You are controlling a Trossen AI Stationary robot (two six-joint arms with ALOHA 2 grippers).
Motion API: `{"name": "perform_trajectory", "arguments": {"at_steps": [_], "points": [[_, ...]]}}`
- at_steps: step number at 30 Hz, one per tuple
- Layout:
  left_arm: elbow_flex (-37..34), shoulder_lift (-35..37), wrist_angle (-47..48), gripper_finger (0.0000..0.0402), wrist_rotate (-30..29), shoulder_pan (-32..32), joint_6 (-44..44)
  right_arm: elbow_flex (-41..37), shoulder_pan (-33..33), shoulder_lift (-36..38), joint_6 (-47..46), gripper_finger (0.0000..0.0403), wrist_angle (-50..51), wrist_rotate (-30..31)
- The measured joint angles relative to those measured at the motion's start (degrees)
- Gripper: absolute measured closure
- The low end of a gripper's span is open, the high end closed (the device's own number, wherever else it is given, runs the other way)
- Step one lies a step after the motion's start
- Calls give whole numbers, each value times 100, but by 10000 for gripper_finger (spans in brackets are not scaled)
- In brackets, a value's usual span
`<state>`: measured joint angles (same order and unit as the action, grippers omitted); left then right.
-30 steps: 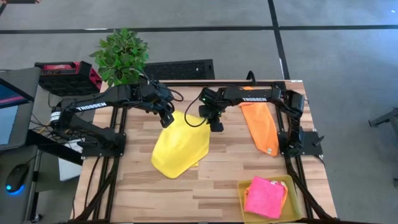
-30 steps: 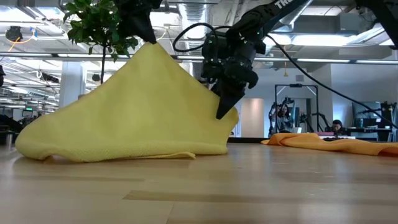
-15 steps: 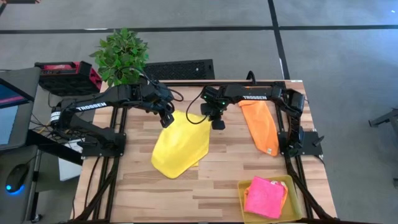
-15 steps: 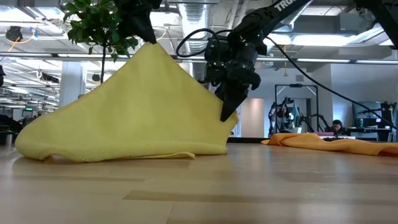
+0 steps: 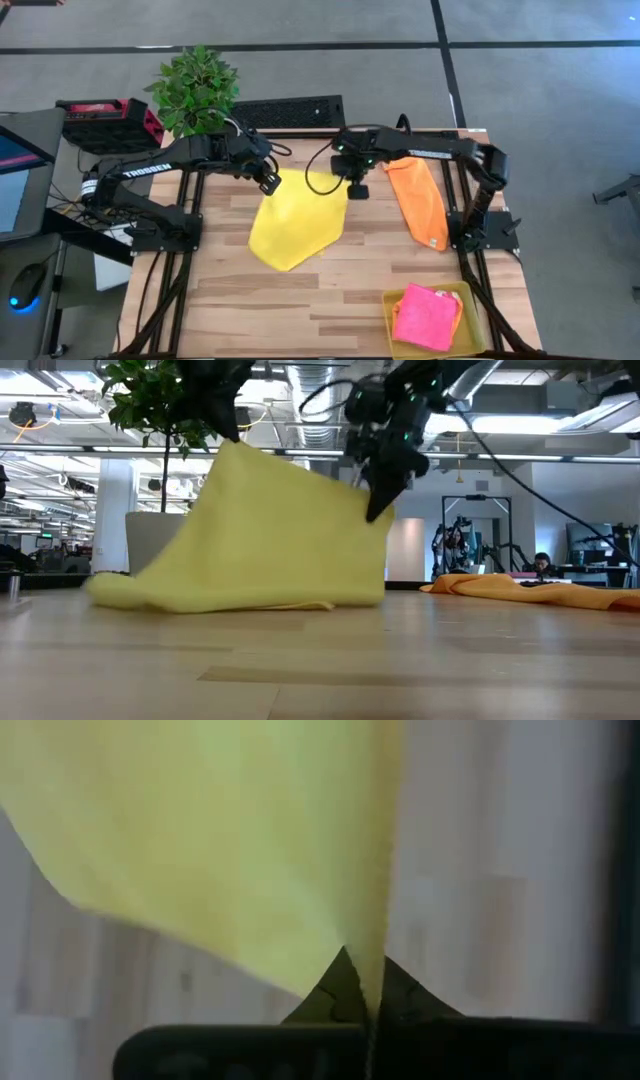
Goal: Fold microfiber towels
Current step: Fold the yellow microfiber cloth
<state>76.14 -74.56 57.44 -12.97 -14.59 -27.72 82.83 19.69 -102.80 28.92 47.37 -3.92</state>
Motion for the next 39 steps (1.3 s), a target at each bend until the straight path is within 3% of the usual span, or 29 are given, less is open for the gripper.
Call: {"name": "perform_trajectory", "arguments": {"at_steps": [8, 13, 16, 26, 30, 35, 39], "points": [[0, 0, -540, 401, -1026, -158, -37, 214, 198, 1026, -56, 400, 97, 855], [-2, -2, -1636, 401, -1575, -366, 740, 327, 483, 1388, 0, 401, 60, 1118], [84, -9, -2130, 401, -1577, -568, 1166, 428, 683, 1512, 44, 401, 64, 1470], [844, -39, -2236, 402, -1565, -1007, 1977, 916, 1107, 1602, 369, 401, -67, 1433], [1001, -59, -2371, 402, -1578, -1163, 2285, 992, 1119, 1581, 430, 401, -294, 1484], [1001, -63, -2439, 402, -1582, -1187, 2658, 998, 1071, 1632, 615, 401, -625, 1988], [1001, -64, -2249, 402, -1584, -1050, 2665, 1001, 979, 1655, 579, 401, -327, 2031]]}}
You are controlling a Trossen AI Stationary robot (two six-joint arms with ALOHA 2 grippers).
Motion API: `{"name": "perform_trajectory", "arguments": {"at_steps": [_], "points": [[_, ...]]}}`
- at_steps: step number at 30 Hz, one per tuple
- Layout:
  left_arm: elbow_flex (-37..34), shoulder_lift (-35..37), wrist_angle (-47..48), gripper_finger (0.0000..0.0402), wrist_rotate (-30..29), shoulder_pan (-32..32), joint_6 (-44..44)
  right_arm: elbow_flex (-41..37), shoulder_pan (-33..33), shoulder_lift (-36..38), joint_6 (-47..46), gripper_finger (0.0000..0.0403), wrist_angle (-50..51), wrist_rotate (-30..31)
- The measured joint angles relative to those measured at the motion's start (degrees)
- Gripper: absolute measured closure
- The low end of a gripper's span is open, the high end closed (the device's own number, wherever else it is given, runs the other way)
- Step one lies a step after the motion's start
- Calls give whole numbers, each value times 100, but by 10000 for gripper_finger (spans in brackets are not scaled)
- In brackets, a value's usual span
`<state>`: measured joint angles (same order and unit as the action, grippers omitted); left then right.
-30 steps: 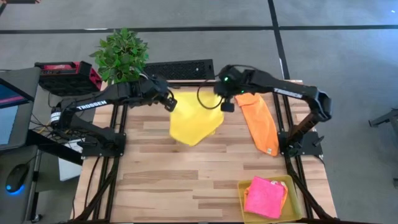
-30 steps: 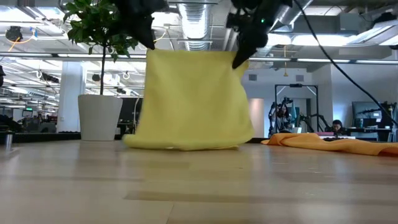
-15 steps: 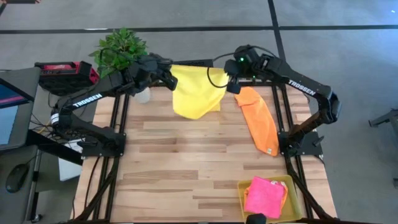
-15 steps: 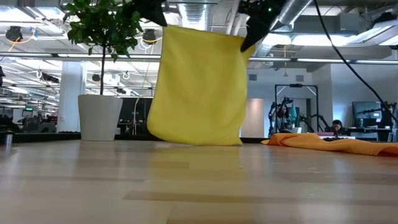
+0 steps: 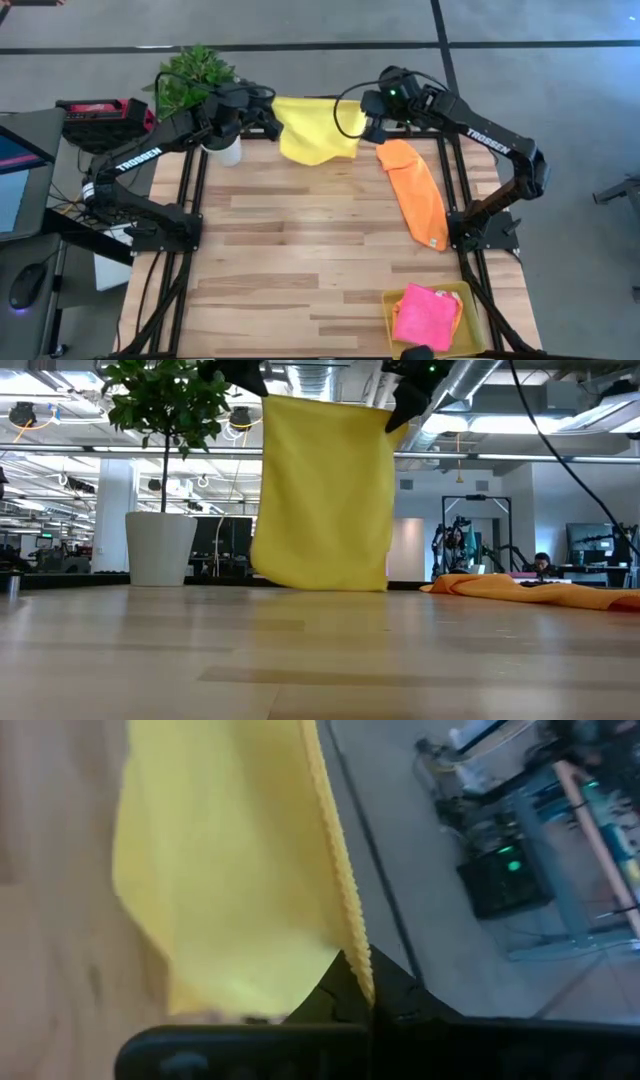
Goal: Fold microfiber towels
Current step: Fold the yellow microfiber cloth
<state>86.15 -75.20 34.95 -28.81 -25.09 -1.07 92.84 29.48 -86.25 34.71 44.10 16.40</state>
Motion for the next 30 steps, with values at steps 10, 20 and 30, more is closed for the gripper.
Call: {"name": "perform_trajectory", "arguments": {"at_steps": [10, 20, 30], "points": [[0, -2, 1557, 402, 610, 623, -528, -99, -622, 8, -486, 401, 1431, -238], [-126, -2, 2522, 402, 1166, 1558, -1700, -129, -1404, -25, -1428, 401, 2462, -945], [-127, -412, 3089, 402, 1503, 2793, -3049, -1075, -2464, -24, -2395, 401, 2452, -1766]]}}
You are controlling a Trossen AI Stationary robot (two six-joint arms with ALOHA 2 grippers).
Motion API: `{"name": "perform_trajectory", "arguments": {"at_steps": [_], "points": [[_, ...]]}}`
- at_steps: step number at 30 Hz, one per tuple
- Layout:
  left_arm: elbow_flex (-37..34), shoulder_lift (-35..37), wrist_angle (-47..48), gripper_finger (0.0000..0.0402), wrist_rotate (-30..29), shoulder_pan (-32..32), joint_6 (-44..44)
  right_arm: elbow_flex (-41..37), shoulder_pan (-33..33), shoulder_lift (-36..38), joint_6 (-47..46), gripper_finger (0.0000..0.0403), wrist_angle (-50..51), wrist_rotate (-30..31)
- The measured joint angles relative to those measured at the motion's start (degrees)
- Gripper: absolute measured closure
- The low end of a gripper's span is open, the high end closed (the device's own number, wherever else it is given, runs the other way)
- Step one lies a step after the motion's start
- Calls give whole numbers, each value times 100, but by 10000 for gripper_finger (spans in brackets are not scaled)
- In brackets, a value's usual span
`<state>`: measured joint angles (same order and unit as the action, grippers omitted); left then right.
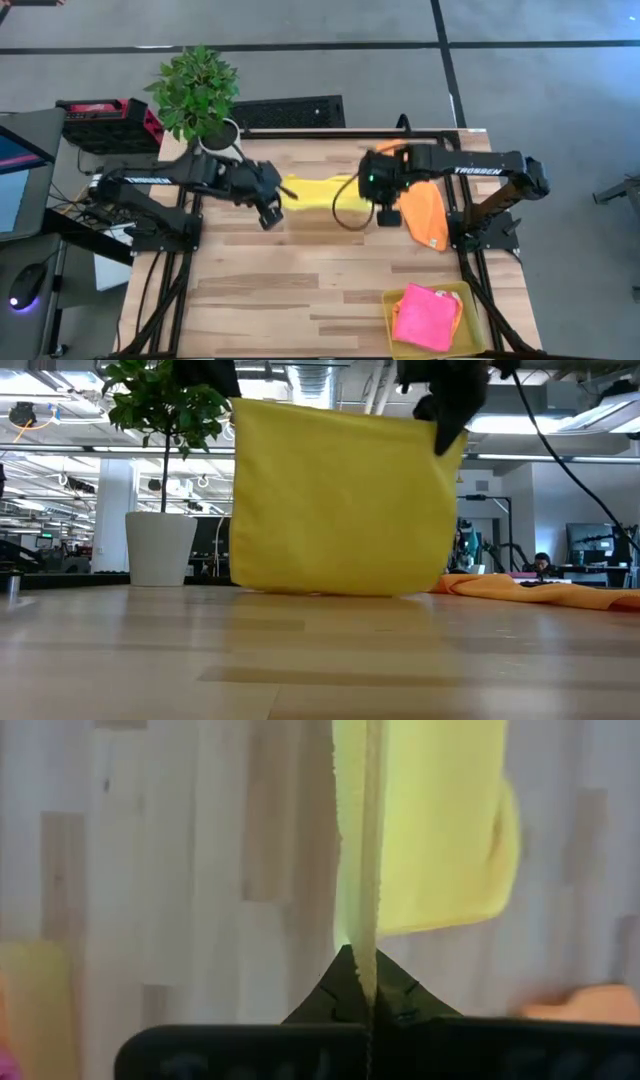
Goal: Fold microfiber towels
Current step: Fold the yellow microfiber cloth
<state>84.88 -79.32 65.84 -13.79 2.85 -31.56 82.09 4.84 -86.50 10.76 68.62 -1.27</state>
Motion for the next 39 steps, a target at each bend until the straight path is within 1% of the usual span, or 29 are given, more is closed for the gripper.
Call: {"name": "perform_trajectory", "arguments": {"at_steps": [6, 13, 18, 23, 27, 31, 34, 39], "points": [[0, -606, 59, 402, 267, 741, -684, -750, -794, 0, -756, 401, -418, -33], [2, -1545, 3, 402, 615, 1473, -1255, -1380, -1797, -2, -1830, 401, -1161, -307], [4, -2104, -213, 402, 945, 1830, -1558, -1716, -2365, 0, -2432, 401, -1788, -319], [2, -2289, -680, 402, 1034, 2061, -1765, -1780, -2724, 0, -2939, 400, -1802, -292], [2, -2289, -751, 401, 868, 2084, -1905, -1777, -2787, 0, -3085, 400, -1786, -76], [-2, -2289, -564, 401, 647, 1927, -2113, -1777, -2617, 0, -3045, 400, -1764, 339], [-2, -2289, -408, 401, 420, 1734, -2260, -1777, -2365, 0, -2810, 400, -1755, 602], [-2, -2291, -199, 401, 308, 1268, -2284, -1777, -1680, 0, -2348, 400, -1749, 614]]}}
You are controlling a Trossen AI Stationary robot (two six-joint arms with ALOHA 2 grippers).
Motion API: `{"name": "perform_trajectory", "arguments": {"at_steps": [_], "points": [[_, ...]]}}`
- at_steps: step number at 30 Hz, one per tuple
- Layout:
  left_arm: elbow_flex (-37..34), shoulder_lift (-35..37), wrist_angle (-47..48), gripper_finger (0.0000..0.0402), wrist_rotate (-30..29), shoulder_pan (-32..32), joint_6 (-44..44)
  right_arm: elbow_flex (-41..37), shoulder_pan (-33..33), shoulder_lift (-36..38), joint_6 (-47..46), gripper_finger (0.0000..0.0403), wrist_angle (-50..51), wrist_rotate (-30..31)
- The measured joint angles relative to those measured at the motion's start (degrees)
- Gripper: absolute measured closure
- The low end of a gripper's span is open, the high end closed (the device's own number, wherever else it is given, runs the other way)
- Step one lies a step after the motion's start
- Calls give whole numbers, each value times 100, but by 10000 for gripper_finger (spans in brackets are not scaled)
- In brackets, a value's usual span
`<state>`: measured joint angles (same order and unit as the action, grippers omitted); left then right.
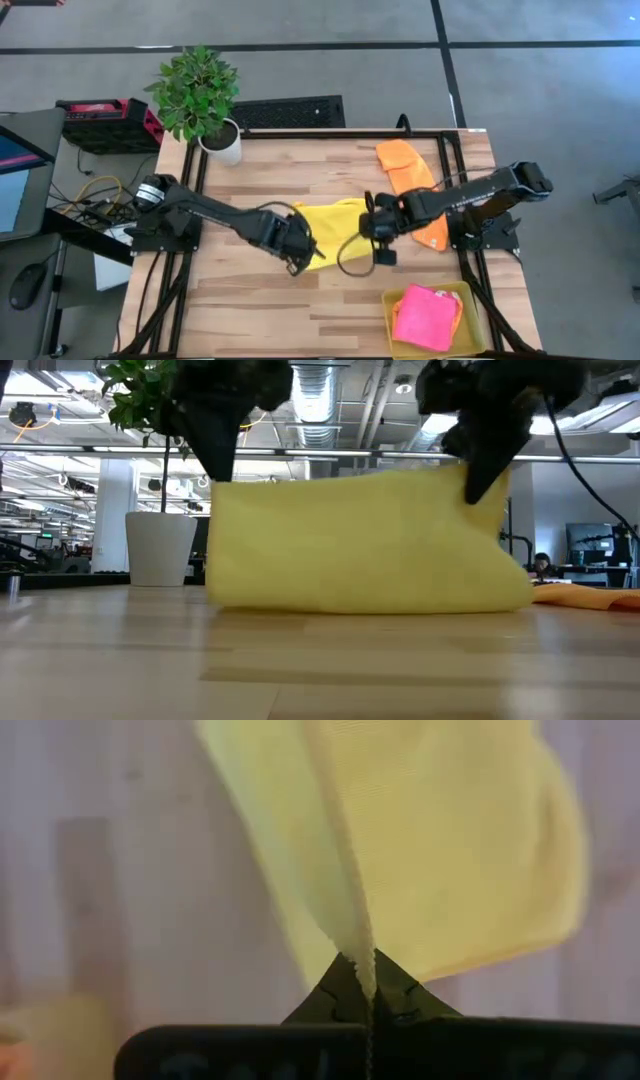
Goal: Fold microfiber towels
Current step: Fold the yellow microfiber cloth
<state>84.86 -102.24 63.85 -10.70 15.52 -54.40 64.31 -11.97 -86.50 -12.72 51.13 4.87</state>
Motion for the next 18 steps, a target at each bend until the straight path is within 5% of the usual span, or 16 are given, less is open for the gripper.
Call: {"name": "perform_trajectory", "arguments": {"at_steps": [18], "points": [[0, -4, -25, 401, -26, -1554, 97, 2, 1654, -902, 1925, 400, -256, -25]]}}
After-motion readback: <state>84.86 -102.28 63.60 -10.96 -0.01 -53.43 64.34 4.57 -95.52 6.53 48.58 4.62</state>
